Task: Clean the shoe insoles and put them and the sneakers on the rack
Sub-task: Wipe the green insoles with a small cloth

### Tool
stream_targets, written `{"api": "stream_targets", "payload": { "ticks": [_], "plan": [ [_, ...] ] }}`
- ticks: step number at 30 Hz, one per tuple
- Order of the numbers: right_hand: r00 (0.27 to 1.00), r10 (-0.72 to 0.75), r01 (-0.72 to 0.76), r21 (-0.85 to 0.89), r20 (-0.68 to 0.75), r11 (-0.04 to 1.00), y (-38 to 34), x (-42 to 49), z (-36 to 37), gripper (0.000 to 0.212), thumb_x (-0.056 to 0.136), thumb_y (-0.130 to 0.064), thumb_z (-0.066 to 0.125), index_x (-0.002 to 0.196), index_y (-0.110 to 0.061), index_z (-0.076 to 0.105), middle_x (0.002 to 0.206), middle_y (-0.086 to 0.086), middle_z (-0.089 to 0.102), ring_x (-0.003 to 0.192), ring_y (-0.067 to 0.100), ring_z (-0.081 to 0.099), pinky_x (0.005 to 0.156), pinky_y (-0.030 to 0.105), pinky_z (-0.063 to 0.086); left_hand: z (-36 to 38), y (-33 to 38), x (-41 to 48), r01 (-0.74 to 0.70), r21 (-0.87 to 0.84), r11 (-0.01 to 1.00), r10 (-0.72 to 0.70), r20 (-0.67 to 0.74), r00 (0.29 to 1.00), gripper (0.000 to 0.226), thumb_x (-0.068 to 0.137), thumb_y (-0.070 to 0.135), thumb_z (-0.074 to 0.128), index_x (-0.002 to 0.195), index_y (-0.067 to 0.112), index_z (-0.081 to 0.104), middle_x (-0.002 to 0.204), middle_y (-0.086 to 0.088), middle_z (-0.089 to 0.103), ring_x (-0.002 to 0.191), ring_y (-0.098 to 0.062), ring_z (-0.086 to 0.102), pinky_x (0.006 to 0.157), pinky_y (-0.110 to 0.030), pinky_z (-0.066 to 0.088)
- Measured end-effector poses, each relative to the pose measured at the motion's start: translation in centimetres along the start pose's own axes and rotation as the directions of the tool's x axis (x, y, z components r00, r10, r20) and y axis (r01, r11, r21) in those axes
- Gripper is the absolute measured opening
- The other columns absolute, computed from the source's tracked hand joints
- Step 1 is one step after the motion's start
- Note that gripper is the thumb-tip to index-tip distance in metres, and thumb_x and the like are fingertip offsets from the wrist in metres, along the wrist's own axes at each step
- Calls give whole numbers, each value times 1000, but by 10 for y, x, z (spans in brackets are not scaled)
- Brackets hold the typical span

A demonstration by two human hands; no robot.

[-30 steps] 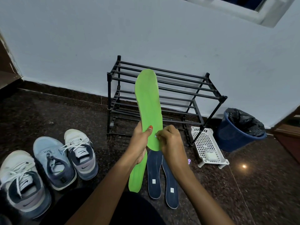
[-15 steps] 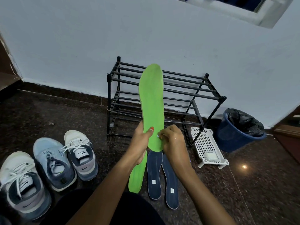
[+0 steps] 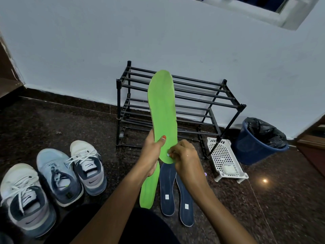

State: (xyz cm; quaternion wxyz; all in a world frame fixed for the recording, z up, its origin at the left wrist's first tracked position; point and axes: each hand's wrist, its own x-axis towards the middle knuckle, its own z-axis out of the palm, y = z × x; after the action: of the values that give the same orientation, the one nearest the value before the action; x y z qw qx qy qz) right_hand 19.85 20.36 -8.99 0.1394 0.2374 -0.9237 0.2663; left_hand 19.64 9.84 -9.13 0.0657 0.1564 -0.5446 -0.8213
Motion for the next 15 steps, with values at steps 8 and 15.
{"api": "stream_targets", "payload": {
  "ticks": [8,15],
  "plan": [
    [999,6,-7,-33,-34,999,-4,5,4,21,68,21,59,74,3,67,78,15,56,73,30,53,55,32,43,-2,1,-1,-15,-13,1000,15,-3,1000,30,97,1,43,124,13,50,112,-5,61,106,-24,59,96,-41,47],
    [997,-21,21,-2,74,1000,-9,-6,3,29,72,23,50,79,1,68,82,12,56,80,27,54,62,35,48,-1,1,1,-13,-3,1000,13,-34,999,34,97,0,42,129,11,48,114,-5,60,109,-23,58,98,-38,46]
  ]
}}
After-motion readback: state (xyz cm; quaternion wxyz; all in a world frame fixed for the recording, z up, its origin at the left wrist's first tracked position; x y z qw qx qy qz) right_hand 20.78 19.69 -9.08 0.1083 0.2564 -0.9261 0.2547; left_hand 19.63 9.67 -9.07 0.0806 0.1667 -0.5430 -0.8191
